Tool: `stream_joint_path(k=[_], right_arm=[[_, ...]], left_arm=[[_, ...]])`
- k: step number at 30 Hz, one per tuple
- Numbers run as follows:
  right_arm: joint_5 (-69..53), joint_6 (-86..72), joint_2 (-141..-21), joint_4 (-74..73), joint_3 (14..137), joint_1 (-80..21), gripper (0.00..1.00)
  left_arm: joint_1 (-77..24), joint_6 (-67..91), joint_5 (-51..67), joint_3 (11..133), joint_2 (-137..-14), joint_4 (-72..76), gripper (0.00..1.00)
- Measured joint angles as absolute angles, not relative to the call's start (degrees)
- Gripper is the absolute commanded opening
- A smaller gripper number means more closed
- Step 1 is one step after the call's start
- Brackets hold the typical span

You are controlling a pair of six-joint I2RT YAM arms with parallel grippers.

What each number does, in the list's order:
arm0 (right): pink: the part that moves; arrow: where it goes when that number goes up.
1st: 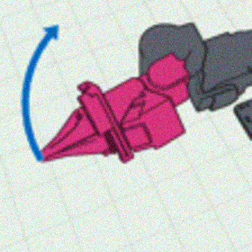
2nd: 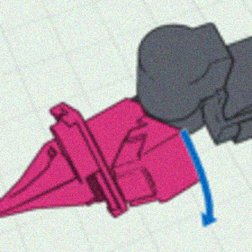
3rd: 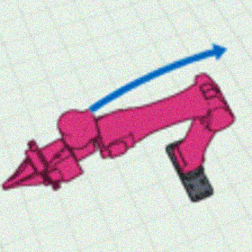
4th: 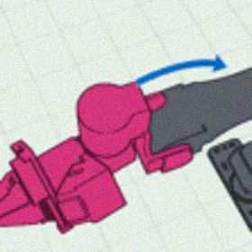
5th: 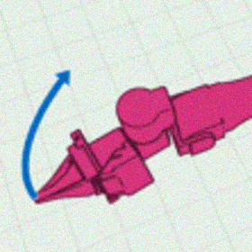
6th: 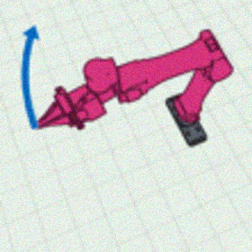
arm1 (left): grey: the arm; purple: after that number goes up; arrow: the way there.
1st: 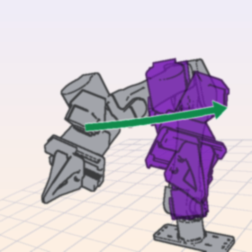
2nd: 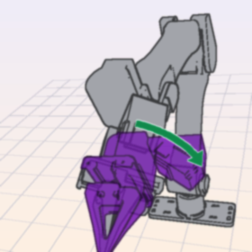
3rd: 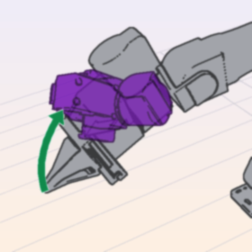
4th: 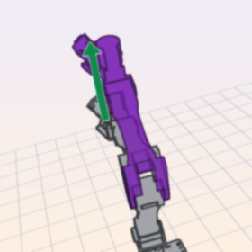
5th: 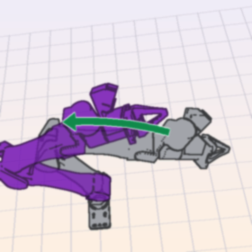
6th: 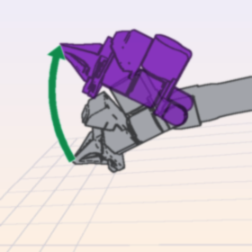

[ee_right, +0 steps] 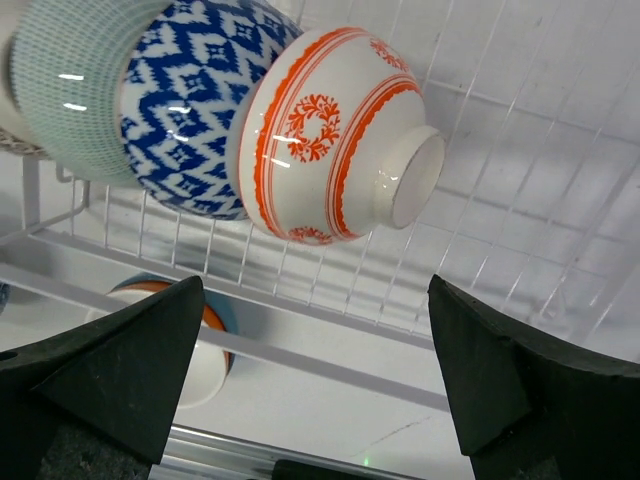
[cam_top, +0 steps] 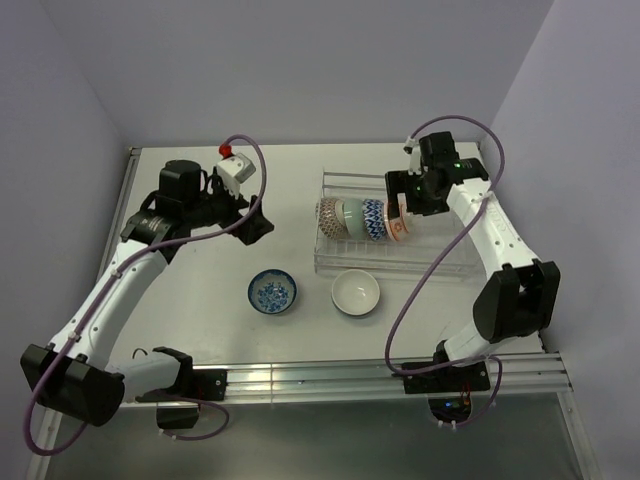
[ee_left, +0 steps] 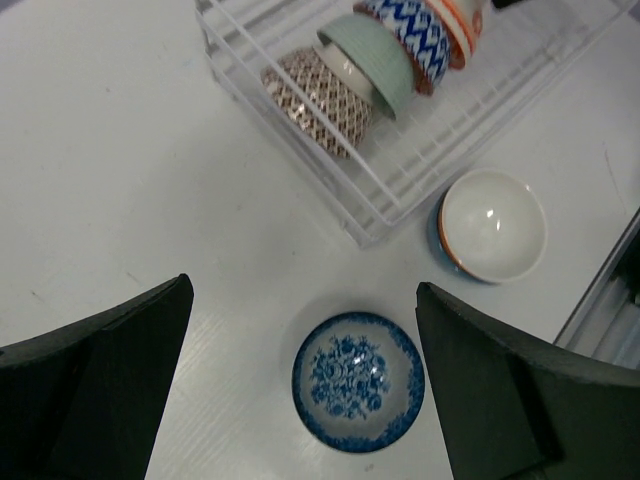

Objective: Load the bowls into the dish rack

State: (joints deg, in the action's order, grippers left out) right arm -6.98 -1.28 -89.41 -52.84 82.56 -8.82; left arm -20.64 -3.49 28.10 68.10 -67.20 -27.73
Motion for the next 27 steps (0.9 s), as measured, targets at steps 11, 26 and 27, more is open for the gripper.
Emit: stream_joint_path(k=[11,26,27], right_arm=[[-13.5,5.3,-82.7,-56.2,89.2,-2.5,1.0],[-23.7,8.4,-81.8,-61.0,92.0,2.0,1.0],[-23.9,8.4,-81.8,-61.1,92.0,2.2,1.0]], left_arm=[[-13.1,-20.5,33.0,61.8,-74.6,-41.9,0.95],[-13.9,-27.2,29.4,52.7,-83.4,-39.1,0.89],[-14.2,-27.2,29.2,52.7,-83.8,-38.5,0.89]])
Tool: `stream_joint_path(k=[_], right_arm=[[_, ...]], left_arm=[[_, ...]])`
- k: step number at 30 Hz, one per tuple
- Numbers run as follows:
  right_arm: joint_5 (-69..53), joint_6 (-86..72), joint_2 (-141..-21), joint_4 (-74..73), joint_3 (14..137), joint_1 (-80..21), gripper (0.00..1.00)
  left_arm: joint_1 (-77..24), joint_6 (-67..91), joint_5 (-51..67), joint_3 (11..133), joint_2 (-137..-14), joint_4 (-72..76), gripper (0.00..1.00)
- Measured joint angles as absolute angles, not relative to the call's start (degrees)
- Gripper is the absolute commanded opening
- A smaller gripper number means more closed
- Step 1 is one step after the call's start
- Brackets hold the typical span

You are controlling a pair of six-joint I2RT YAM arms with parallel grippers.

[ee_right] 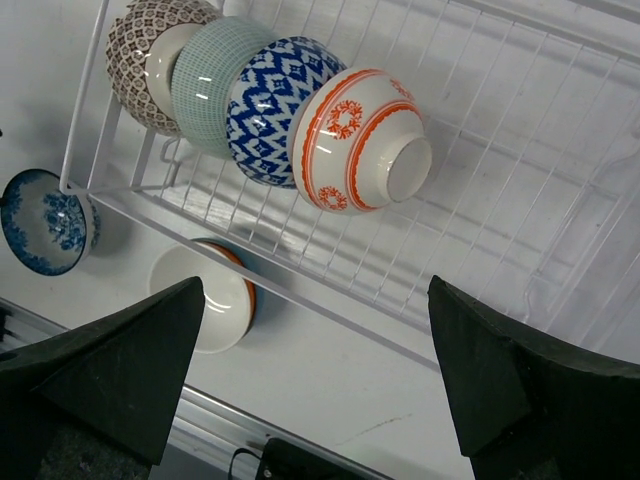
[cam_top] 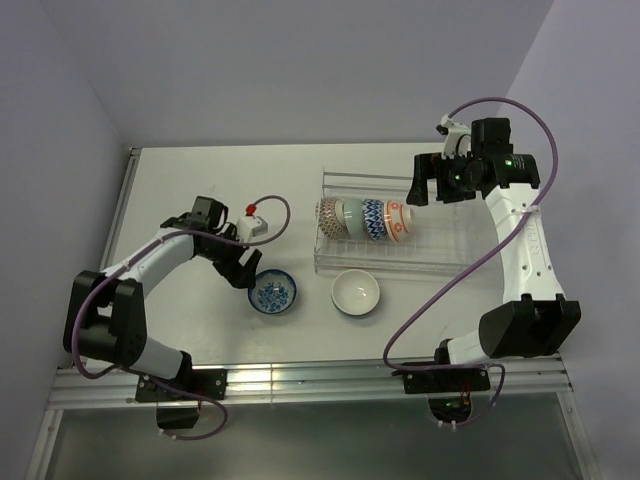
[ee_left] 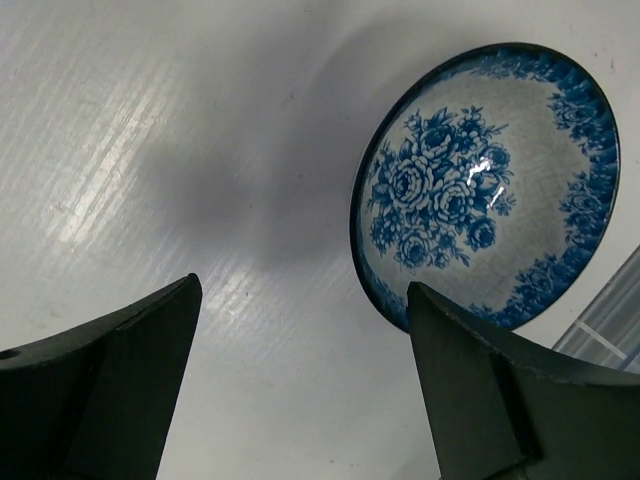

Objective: Load the bowls into the dish rack

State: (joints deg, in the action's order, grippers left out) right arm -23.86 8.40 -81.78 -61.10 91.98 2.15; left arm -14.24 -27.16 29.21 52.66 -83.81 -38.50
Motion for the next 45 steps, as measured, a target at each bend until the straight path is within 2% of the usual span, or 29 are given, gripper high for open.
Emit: stream_joint_path(k=[6,12,15,20,21,24,30,36,40,45], right_arm=[[-24.8,8.4,-81.8,-61.5,92.0,2.5,1.0],[-26.9,7.7,-81.5,-61.8,92.4,4.9,1.0],[-28.7,7.3,-81.2,-61.8,93.0,6.5,1.0],[-31.9,7.0,-80.9,-61.9,94.0,8.1,1.0],[-32.4,6.9,-80.9,-61.9,94.0,8.2,1.0],[-33.7,6.7,-80.9,-61.9,94.0,8.3,1.0],[-35.8,4.9,-81.0,-61.6,94.2,8.3,1.0],[-39.4,2.5,-81.0,-59.0,93.7,8.3,0.99],[-42.0,1.3,-81.0,-57.3,91.7,7.7,0.98],[-46.1,-0.5,-81.0,-55.5,89.5,4.9,0.94]], left_arm=[[-16.2,-26.1,28.9,51.7,-86.1,-35.0,0.86],[-17.1,-24.5,28.6,51.1,-88.2,-32.3,0.7],[-17.4,-23.5,28.6,50.9,-89.3,-31.1,0.48],[-18.3,-22.5,28.8,49.9,-89.7,-29.8,0.25],[-18.5,-22.5,28.8,49.8,-89.7,-29.8,0.15],[-18.7,-21.3,29.8,49.7,-89.7,-29.4,0.0],[-18.7,-20.2,30.4,49.2,-88.4,-29.6,0.0],[-18.5,-17.6,34.2,49.5,-77.9,-31.2,0.0],[-18.9,-11.0,37.9,52.1,-70.7,-28.8,0.0],[-21.2,-1.1,38.7,56.9,-68.9,-21.8,0.0]])
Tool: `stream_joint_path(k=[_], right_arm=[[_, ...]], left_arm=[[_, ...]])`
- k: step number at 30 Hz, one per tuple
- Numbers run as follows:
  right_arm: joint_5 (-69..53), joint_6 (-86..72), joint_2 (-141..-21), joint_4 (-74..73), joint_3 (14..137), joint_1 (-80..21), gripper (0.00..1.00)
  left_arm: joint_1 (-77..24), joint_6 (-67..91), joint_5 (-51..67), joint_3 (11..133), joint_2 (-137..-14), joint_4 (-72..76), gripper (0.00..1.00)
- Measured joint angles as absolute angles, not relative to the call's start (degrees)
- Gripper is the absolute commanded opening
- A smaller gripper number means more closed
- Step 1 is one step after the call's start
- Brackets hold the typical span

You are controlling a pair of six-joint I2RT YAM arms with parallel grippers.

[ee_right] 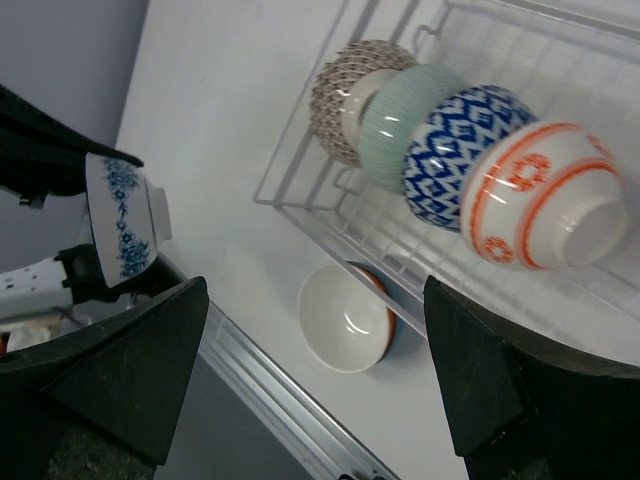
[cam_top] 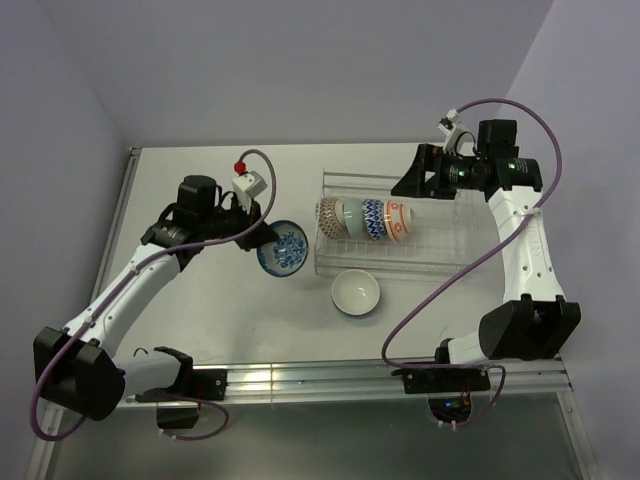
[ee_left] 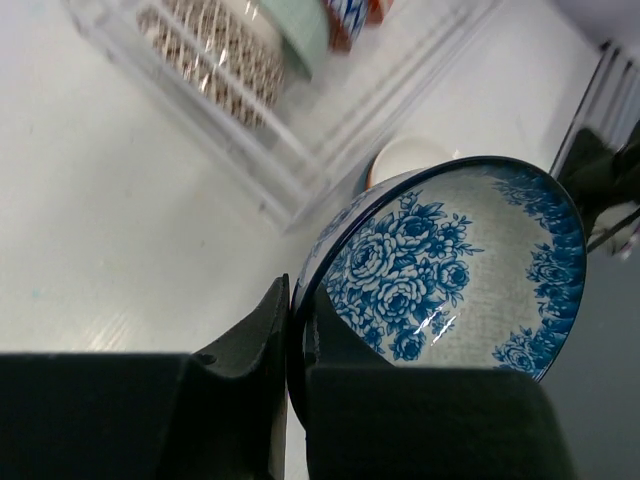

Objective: Load the bowls into the dish rack

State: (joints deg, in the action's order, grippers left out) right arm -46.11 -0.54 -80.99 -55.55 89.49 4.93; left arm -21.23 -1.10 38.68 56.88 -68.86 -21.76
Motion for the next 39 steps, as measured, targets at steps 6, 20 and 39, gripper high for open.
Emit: stream_joint_path(k=[6,20,39], right_arm=[[-53.0,-3.8,-81.0,-51.4,87.2,0.6,0.91],[-56.0,-19.2,-82.0,-37.8,85.0,-11.9,1.0],[-59.8,-28.7,-86.3,-33.4,82.9,-19.4,0.98]], left_arm=[[-24.8,9.1,37.1,59.9,-70.5,-12.4,0.0],[-29.2,20.9,31.2,61.3,-77.0,-3.6,0.0],[-27.9,30.7,32.8,62.3,-77.5,4.1,0.0]])
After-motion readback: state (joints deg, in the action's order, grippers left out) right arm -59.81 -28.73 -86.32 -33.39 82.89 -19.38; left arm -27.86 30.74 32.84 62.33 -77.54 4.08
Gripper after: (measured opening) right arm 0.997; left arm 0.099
